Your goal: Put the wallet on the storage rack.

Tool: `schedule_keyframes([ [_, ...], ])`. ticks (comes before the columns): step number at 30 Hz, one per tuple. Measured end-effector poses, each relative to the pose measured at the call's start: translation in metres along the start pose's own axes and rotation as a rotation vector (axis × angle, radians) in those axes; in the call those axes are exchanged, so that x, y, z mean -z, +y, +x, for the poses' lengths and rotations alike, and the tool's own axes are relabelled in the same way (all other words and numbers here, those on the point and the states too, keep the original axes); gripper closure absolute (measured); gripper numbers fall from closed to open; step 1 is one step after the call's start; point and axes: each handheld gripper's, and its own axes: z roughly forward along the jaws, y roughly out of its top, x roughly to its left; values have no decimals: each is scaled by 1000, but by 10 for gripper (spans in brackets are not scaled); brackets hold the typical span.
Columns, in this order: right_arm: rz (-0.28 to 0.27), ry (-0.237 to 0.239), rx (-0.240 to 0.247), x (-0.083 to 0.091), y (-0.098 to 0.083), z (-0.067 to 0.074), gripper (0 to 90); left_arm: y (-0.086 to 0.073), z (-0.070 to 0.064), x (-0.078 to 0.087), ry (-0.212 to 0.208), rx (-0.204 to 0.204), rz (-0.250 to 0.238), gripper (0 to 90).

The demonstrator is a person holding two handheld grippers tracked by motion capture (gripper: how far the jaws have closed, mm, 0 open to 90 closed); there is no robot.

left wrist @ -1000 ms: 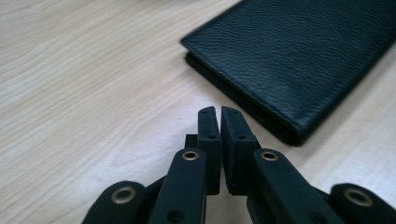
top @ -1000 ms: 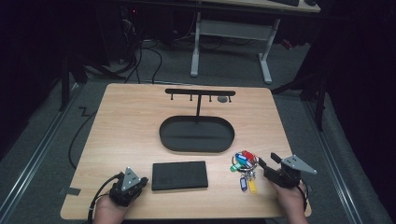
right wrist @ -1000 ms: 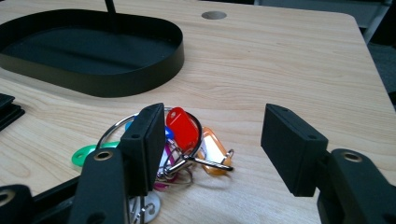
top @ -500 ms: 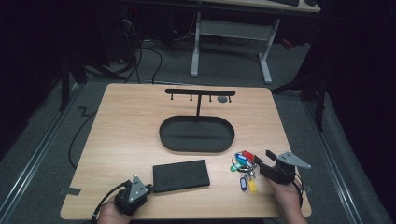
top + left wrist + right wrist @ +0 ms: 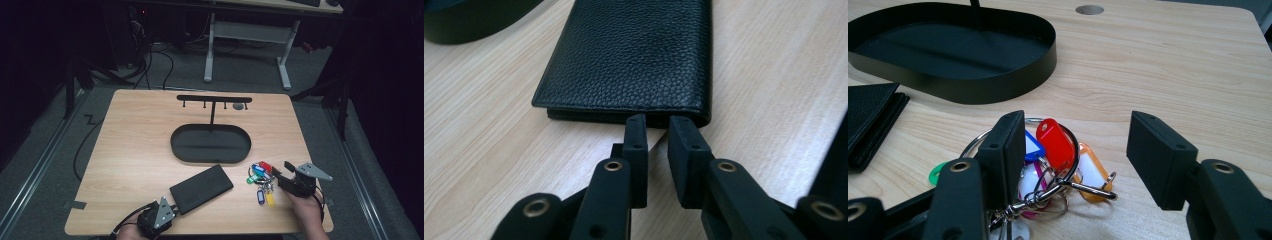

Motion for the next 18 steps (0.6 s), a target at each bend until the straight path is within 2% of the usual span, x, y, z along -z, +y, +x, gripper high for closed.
schedule_keyframes([
  [4, -2, -3, -6, 2, -1, -1, 410, -3, 6, 4, 23, 10, 2, 734],
  [7, -2, -4, -9, 2, -1, -2, 410, -6, 17, 8, 43, 63, -23, 704],
  [10, 1, -5, -12, 3, -2, -2, 410, -7, 23, 11, 66, 102, -59, 628],
  [14, 6, -10, -13, 5, -4, -3, 410, -3, 24, 11, 78, 86, -100, 544],
  [18, 11, -20, -18, 10, -8, -6, 410, 4, 23, 9, 47, 65, -147, 465],
])
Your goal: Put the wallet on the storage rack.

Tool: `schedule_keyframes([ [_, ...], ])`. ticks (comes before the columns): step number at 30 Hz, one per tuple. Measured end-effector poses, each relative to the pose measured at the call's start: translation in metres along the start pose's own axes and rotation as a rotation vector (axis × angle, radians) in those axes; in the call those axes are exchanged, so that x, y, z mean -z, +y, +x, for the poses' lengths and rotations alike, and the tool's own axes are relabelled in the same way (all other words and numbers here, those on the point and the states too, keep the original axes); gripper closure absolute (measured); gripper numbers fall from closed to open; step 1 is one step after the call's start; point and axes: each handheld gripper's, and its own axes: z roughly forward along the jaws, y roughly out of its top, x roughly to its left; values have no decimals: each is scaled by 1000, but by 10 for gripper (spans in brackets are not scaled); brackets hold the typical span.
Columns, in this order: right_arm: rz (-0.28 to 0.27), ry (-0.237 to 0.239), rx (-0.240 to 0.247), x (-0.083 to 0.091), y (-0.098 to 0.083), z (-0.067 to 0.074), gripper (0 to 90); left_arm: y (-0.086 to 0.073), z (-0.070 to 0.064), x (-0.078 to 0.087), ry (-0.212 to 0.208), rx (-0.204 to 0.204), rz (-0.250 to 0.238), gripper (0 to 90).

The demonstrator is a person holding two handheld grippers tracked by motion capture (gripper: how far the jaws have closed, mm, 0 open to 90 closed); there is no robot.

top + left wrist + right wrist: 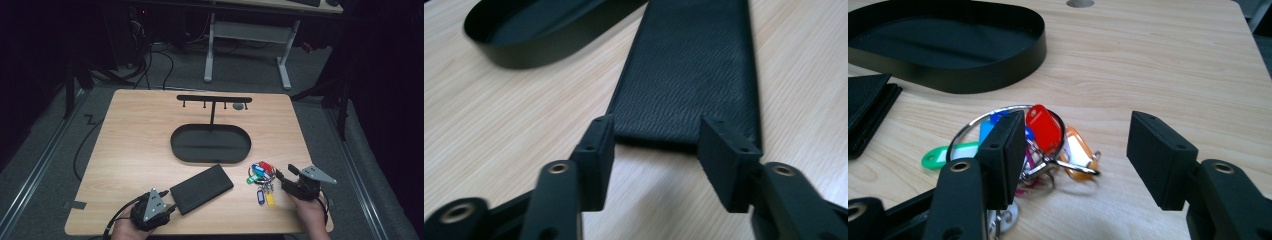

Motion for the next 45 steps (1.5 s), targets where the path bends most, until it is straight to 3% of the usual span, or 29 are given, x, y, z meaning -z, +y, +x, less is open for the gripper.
schedule_keyframes([
  [9, 11, -34, -21, 16, -11, -10, 410, 13, -8, -14, -57, -68, -19, 428],
  [18, 30, -61, -40, 32, -23, -16, 410, 24, -17, -34, -121, -124, -2, 437],
  [23, 39, -73, -43, 38, -29, -19, 410, 29, -22, -45, -135, -156, 10, 428],
  [30, 46, -86, -63, 45, -34, -22, 411, 33, -28, -54, -124, -173, 21, 440],
  [32, 46, -87, -62, 45, -34, -22, 410, 36, -34, -61, -85, -216, 48, 441],
  [36, 47, -84, -59, 44, -34, -22, 410, 35, -44, -66, -24, -289, 53, 435],
  [42, 49, -77, -57, 42, -32, -21, 410, 32, -45, -66, -7, -286, 37, 476],
  [45, 49, -70, -53, 40, -31, -20, 410, 31, -47, -65, -1, -304, 34, 513],
])
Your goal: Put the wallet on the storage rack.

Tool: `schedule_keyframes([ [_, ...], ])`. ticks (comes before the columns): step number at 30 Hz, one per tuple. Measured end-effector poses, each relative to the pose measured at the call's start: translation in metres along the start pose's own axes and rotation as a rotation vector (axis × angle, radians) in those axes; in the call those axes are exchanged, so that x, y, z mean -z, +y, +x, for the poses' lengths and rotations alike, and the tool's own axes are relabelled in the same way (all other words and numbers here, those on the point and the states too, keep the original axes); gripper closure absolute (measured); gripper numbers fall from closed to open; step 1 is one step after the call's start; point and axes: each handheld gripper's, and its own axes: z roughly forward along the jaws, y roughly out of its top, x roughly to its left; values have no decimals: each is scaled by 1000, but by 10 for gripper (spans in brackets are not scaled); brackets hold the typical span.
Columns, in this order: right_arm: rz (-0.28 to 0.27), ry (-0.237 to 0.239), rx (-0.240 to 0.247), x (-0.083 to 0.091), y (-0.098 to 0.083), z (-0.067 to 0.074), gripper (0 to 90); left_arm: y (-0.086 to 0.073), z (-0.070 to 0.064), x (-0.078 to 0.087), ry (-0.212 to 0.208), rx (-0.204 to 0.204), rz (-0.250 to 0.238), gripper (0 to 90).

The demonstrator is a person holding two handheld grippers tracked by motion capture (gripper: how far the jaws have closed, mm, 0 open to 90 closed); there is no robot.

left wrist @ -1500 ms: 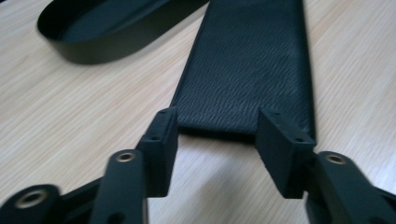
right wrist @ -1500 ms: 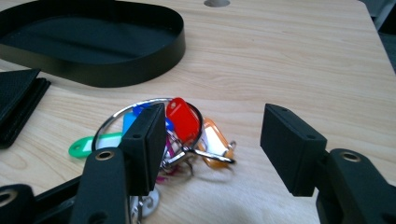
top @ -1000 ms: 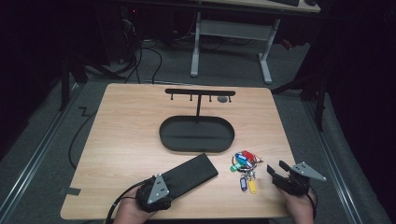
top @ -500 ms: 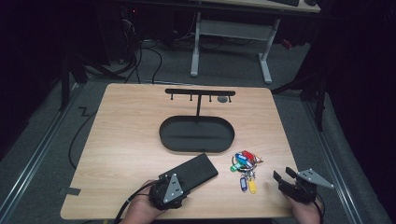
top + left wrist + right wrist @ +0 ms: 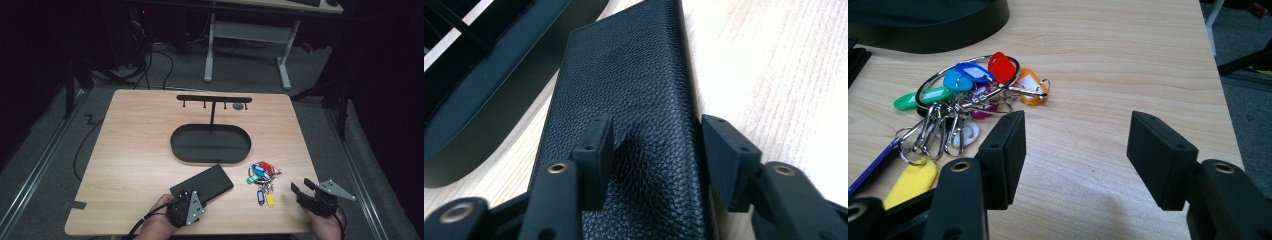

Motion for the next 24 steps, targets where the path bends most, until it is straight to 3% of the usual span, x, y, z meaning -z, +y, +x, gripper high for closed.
schedule_keyframes([
  [10, 4, 17, -7, -6, 3, 3, 410, -1, 1, 5, -6, -20, -5, 672],
  [16, 6, 28, 0, -10, 5, 6, 410, -2, -2, 11, 28, -46, 0, 732],
  [24, 5, 37, 2, -13, 6, 5, 409, -4, 5, 25, 36, -17, -46, 784],
])
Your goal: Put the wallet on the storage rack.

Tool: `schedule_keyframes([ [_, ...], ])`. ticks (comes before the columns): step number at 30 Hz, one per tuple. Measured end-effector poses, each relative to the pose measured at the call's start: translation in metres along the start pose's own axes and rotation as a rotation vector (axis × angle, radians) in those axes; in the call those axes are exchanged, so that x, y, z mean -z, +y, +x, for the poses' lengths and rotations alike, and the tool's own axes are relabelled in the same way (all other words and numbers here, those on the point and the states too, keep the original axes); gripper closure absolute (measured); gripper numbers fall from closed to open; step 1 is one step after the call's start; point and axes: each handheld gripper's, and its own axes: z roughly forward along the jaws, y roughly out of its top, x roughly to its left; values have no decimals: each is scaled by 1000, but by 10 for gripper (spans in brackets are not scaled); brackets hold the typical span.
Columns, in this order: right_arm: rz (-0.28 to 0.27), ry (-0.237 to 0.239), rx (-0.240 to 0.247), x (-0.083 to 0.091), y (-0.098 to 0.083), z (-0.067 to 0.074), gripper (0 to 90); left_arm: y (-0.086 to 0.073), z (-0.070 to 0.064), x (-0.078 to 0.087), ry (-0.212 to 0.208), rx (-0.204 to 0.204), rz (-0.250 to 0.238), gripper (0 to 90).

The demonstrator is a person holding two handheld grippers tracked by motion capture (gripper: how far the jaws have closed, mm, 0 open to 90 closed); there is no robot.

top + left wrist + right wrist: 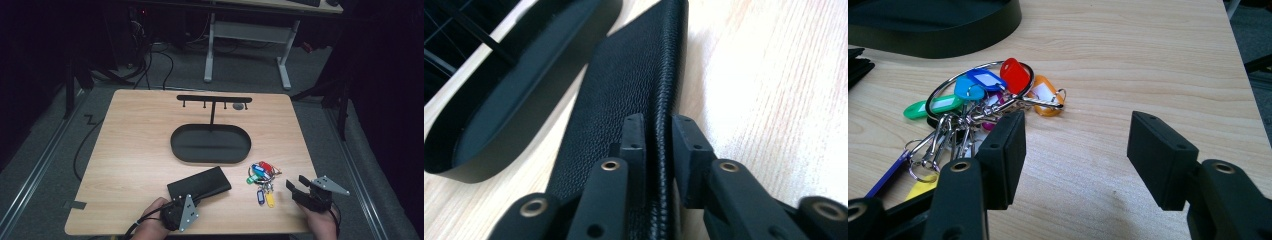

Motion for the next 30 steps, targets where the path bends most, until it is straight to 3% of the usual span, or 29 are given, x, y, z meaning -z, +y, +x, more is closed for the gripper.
schedule_keyframes([
  [9, -7, 2, -1, 1, 1, -1, 409, -2, 9, 14, -4, 57, -45, 810],
  [10, -6, 2, -2, 1, 1, 0, 409, -2, 12, 19, -8, 82, -62, 812],
  [17, -6, 5, 3, 0, 2, -1, 409, -3, 21, 33, -17, 142, -104, 819],
  [23, -5, 7, -3, 0, 1, -1, 409, -3, 25, 41, -21, 171, -134, 822],
  [30, -3, 9, -1, 0, 1, -1, 409, 0, 28, 49, -56, 222, -174, 826],
])
